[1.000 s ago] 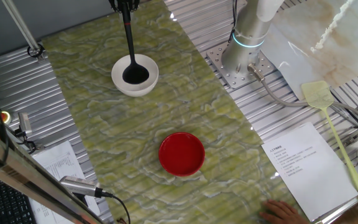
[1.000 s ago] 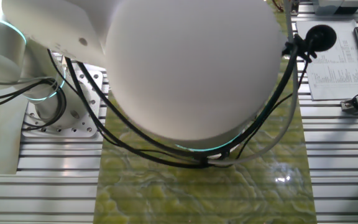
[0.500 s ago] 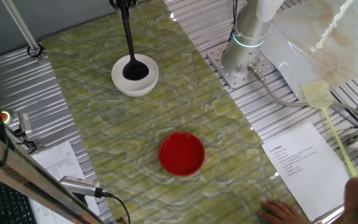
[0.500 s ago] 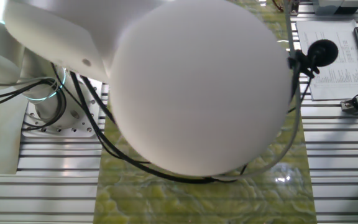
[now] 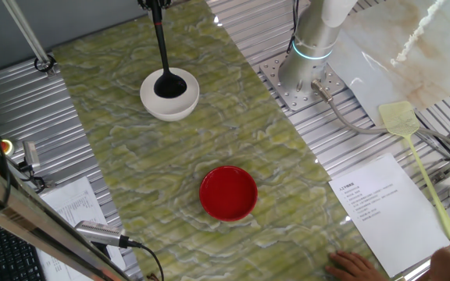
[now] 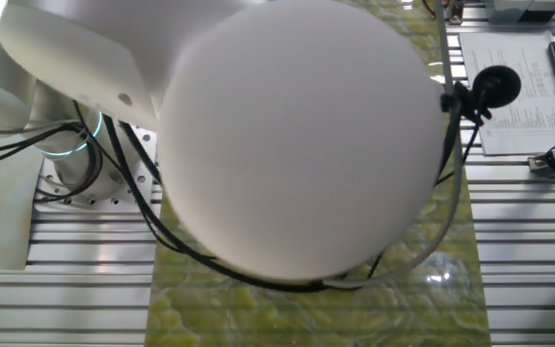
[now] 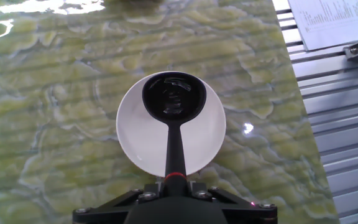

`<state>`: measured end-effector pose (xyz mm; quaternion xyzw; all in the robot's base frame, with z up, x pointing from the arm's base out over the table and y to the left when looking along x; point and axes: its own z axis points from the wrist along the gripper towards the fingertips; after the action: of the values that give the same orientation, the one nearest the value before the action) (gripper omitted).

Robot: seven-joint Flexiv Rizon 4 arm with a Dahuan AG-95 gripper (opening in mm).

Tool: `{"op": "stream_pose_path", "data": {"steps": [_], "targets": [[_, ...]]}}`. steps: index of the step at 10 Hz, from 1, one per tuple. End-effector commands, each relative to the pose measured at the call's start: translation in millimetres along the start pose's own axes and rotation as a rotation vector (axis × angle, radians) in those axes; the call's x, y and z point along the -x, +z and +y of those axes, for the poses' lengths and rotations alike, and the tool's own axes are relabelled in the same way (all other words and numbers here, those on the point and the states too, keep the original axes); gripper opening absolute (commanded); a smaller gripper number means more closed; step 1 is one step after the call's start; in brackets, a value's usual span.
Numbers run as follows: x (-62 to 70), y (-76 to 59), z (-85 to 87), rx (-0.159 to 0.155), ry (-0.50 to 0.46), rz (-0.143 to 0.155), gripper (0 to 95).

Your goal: Scoop water with a large spoon from one bowl to another

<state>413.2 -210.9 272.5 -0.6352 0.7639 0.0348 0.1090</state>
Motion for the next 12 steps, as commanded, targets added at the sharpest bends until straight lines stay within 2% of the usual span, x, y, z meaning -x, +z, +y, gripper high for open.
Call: {"op": "stream_pose_path", "data": {"steps": [1, 7, 12], "targets": [[-6.8, 1.1, -1.9, 0.003, -0.012, -0.006, 0.0], [-20.3, 4.3, -2.1, 0.005, -0.028, -0.013, 0.0], [-24.9, 4.7, -1.6, 0.004, -0.021, -0.019, 0.0]]}}
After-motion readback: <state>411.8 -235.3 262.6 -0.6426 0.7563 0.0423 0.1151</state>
